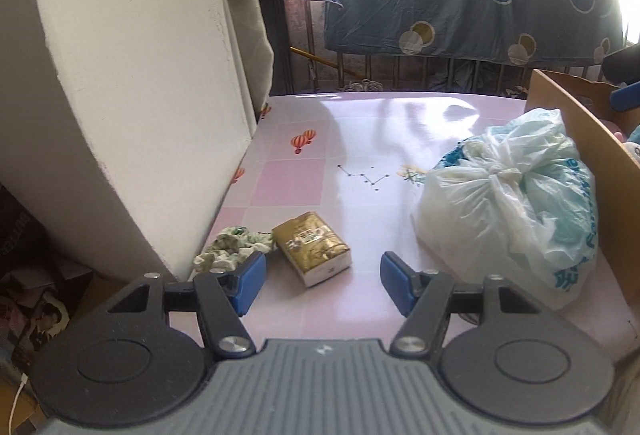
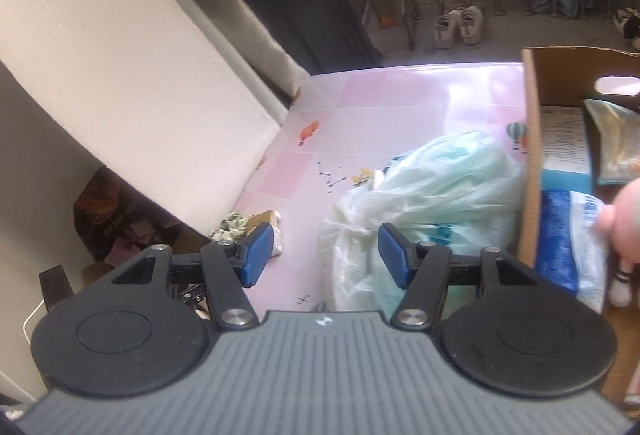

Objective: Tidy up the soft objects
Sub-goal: 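Move the right tool back to the gold juice box on the table, then grasp the gold juice box with the right tool and lift it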

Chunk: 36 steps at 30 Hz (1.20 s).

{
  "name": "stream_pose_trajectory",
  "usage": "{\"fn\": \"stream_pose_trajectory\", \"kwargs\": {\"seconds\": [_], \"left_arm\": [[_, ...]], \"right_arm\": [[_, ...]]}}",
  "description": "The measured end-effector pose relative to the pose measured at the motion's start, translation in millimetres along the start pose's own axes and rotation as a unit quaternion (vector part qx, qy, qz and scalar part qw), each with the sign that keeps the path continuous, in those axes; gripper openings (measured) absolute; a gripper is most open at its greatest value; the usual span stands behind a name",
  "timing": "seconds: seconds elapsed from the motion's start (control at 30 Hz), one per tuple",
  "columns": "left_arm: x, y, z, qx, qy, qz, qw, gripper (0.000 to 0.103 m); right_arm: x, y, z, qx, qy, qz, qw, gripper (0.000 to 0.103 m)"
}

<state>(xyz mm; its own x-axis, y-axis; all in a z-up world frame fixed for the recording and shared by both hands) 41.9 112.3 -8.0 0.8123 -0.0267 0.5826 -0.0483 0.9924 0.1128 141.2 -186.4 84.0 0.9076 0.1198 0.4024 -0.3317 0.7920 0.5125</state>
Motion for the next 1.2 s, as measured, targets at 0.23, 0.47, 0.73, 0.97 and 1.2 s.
{"fn": "stream_pose_trajectory", "kwargs": {"seconds": [0.23, 0.47, 0.73, 0.97, 1.2], "left_arm": [[-12.5, 24.4, -14.0, 0.002, 0.012, 0.020, 0.9997, 0.064], [-12.0, 20.5, -34.1, -0.030, 0.016, 0.018, 0.9993, 0.063], [0.1, 18.4, -70.0, -0.060, 0.041, 0.027, 0.9970, 0.055], [4.6, 10.5, -101.0, -0.066, 0.072, 0.020, 0.9950, 0.055], [5.1, 12.4, -119.0, -0.065, 0.098, 0.038, 0.9923, 0.055]], "right_arm": [[13.8, 43.2, -64.3, 0.040, 0.041, 0.017, 0.998, 0.059], [32.0, 66.4, -145.1, 0.069, 0.086, 0.016, 0.994, 0.059], [50.0, 67.4, -234.8, 0.073, 0.130, 0.004, 0.989, 0.049], [53.7, 50.9, -298.3, 0.050, 0.162, -0.012, 0.985, 0.044], [47.9, 45.9, -328.2, 0.044, 0.180, -0.010, 0.983, 0.044]]}}
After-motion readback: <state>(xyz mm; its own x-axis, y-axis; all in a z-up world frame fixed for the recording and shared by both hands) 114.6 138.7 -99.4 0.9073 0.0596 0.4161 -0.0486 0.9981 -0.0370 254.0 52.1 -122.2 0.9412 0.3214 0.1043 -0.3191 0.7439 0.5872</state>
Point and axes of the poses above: each gripper's, at about its wrist camera, not at the fingertips, and z roughly against the way its jaws point, y to its left, x to its top, the point moved 2 cm from there along -z, roughly the way its jaws point, and after that the axes turned 10 degrees about y, right-handed, at the moved point
